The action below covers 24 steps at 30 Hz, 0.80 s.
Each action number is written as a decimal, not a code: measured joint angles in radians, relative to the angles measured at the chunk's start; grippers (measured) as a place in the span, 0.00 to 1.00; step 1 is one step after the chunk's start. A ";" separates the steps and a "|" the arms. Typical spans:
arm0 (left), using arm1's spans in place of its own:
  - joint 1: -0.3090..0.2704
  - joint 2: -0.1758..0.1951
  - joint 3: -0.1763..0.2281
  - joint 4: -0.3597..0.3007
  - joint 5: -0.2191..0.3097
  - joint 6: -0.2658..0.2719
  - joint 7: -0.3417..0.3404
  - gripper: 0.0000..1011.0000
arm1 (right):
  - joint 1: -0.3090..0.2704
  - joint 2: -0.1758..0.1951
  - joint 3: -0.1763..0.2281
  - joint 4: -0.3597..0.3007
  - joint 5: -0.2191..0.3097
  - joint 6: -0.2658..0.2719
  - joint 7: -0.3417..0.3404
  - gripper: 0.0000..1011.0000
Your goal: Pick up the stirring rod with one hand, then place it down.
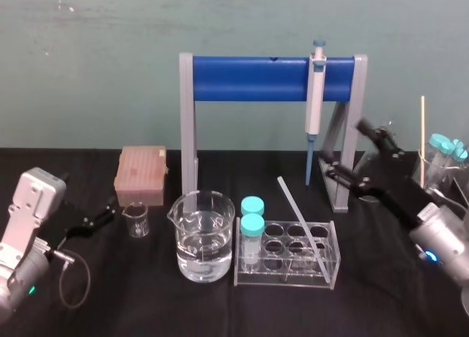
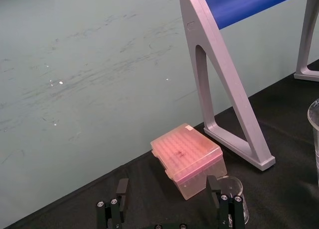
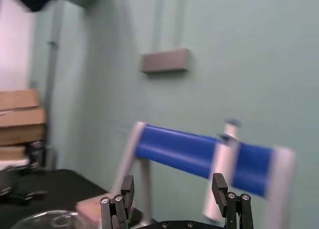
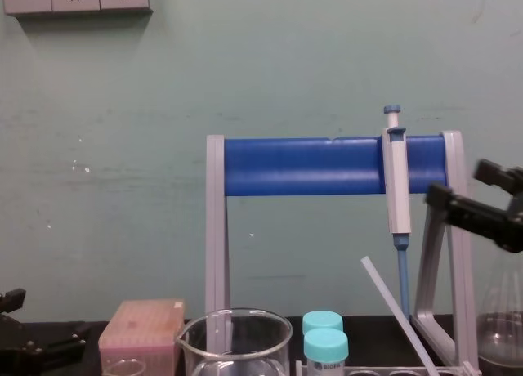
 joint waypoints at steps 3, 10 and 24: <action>0.000 0.000 0.000 0.000 0.000 0.000 0.000 0.99 | -0.042 -0.007 0.043 -0.031 0.032 0.109 -0.084 0.99; 0.000 0.000 0.000 0.000 0.000 0.000 0.000 0.99 | -0.112 -0.018 0.108 -0.080 0.065 0.353 -0.265 0.99; 0.000 0.000 0.000 0.000 0.000 0.000 0.000 0.99 | -0.131 -0.004 0.111 -0.091 0.076 0.520 -0.317 0.99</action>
